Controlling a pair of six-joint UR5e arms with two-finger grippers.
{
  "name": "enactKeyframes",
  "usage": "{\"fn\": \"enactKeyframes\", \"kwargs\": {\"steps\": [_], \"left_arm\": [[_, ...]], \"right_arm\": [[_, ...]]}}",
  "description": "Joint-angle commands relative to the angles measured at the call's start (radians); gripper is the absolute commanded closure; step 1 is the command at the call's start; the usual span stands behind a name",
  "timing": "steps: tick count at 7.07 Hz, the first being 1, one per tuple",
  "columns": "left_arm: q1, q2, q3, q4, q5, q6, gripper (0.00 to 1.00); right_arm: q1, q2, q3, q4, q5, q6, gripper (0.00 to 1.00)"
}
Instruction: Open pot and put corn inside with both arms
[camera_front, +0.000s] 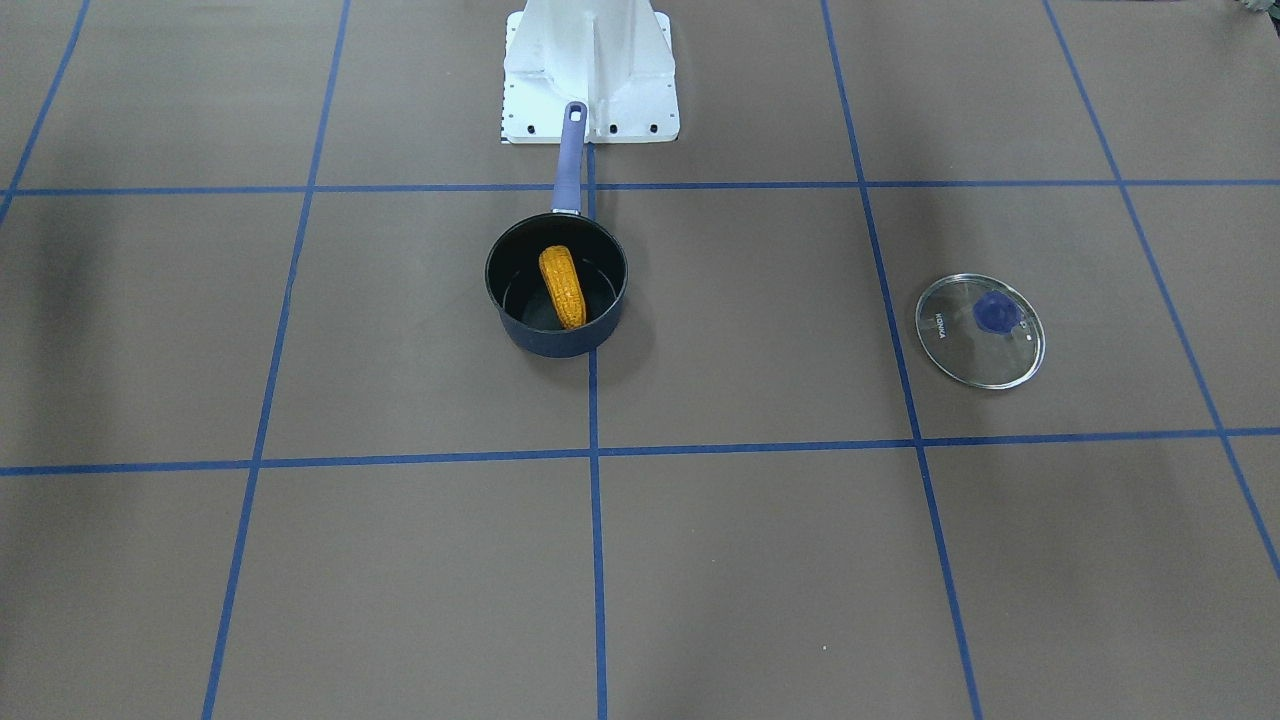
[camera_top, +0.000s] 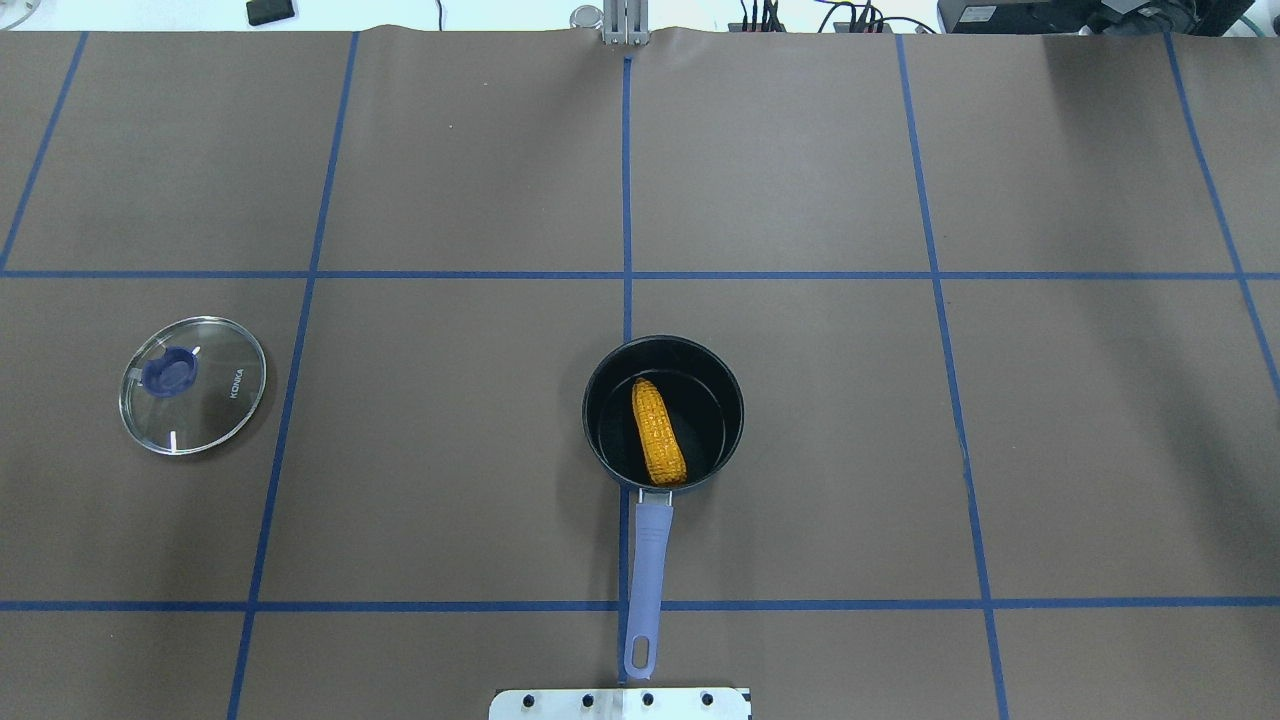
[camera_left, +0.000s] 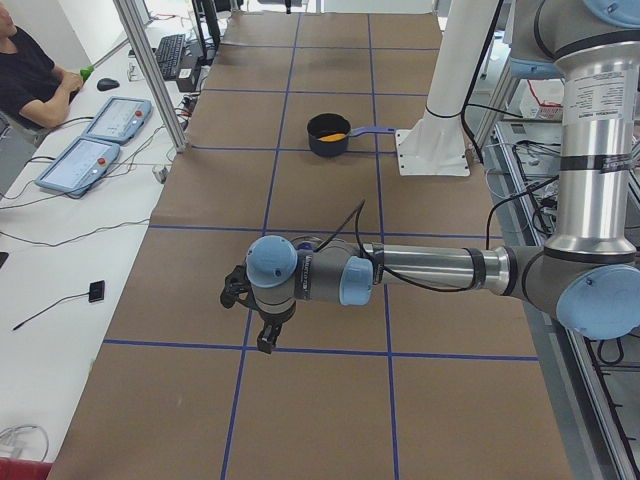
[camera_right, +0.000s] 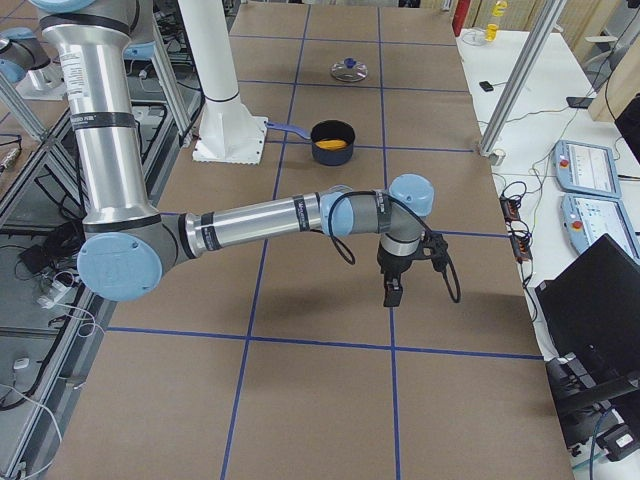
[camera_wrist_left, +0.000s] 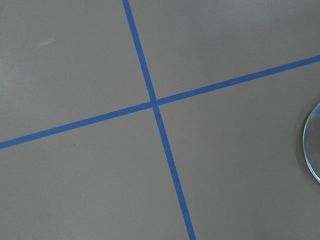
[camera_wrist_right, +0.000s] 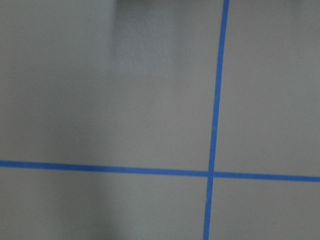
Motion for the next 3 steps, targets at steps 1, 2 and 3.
{"fn": "enactKeyframes", "kwargs": {"steps": [1, 2, 3], "left_arm": [[0.0, 0.002, 0.0, 0.0, 0.0, -0.004, 0.01], [0.0, 0.004, 0.002, 0.0, 0.001, -0.002, 0.01], [0.0, 0.012, 0.0, -0.001, 0.0, -0.002, 0.01]], "right_arm": [[0.005, -0.041, -0.003, 0.043, 0.027, 0.001, 0.0], [0.005, -0.039, 0.0, 0.043, 0.03, 0.0, 0.0], [0.005, -0.039, 0.002, 0.043, 0.03, -0.002, 0.0]]}}
